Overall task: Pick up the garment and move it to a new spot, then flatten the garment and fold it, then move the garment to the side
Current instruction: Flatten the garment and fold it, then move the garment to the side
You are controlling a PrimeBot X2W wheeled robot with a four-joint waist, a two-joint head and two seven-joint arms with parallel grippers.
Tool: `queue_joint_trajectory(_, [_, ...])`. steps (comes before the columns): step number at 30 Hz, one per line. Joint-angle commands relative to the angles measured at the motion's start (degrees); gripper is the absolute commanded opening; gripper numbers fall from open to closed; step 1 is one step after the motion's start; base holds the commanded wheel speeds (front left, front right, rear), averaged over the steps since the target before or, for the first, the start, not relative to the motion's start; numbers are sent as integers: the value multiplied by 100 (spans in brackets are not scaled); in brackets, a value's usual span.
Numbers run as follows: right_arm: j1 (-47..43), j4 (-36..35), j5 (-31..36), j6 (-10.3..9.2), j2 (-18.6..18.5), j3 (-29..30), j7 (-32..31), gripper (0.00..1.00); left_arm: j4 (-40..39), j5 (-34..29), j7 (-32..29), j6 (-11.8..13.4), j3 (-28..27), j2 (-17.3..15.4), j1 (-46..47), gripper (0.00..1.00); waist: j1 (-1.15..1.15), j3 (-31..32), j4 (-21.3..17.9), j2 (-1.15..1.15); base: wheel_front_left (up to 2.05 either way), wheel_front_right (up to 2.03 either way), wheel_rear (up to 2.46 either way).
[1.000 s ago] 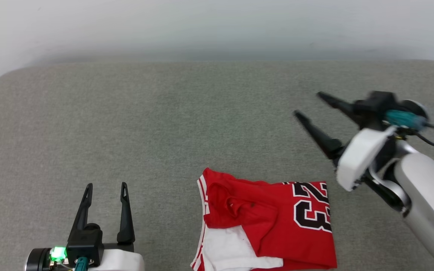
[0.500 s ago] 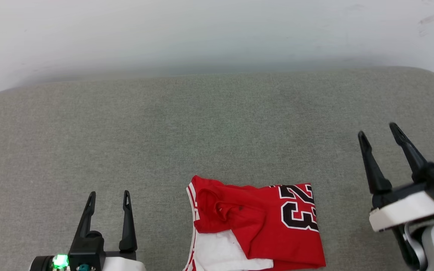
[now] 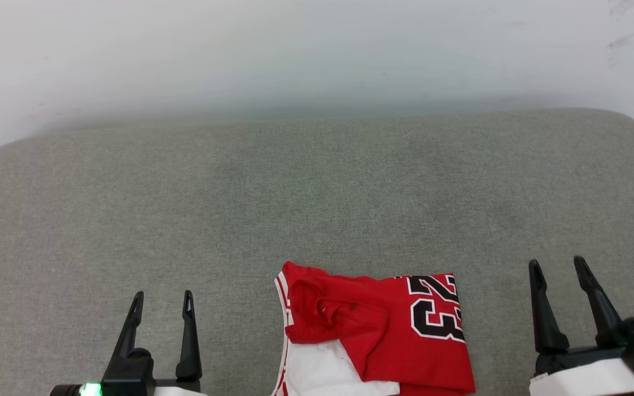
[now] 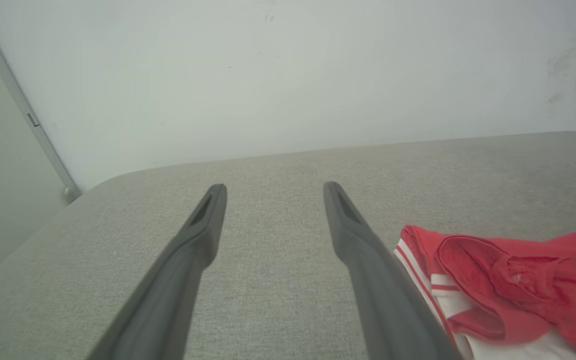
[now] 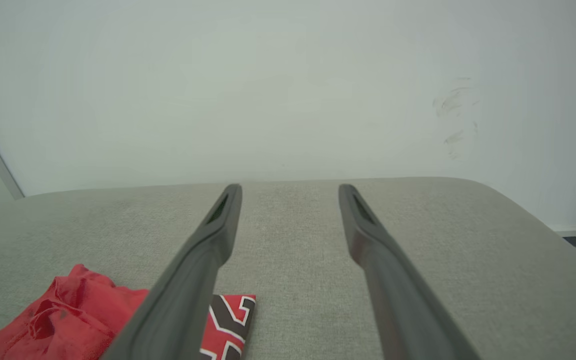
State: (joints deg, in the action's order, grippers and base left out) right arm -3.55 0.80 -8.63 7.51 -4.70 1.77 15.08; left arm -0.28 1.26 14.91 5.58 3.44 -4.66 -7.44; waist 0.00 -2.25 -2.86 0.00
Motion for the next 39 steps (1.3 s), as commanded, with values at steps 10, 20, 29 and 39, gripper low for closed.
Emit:
queue_joint_trajectory(10, [-482,-70,-67,-5,180,63,9,100,59,-5,40,-33,-57,40,-126,100,0,100,102,0,0,0,0])
queue_joint_trajectory(20, [421,-392,82,-5,23,78,9,100,66,19,40,-37,-100,66,-96,100,0,108,144,0,0,0,0])
queue_joint_trajectory(29, [1915,-401,78,-5,-968,-616,-235,100,51,-10,40,-87,-126,75,54,100,0,-92,135,0,0,0,0])
queue_joint_trajectory(39, [2689,171,-2033,-6,-2276,-1538,-4097,100,51,-11,40,-124,-127,96,223,100,0,-365,205,0,0,0,0])
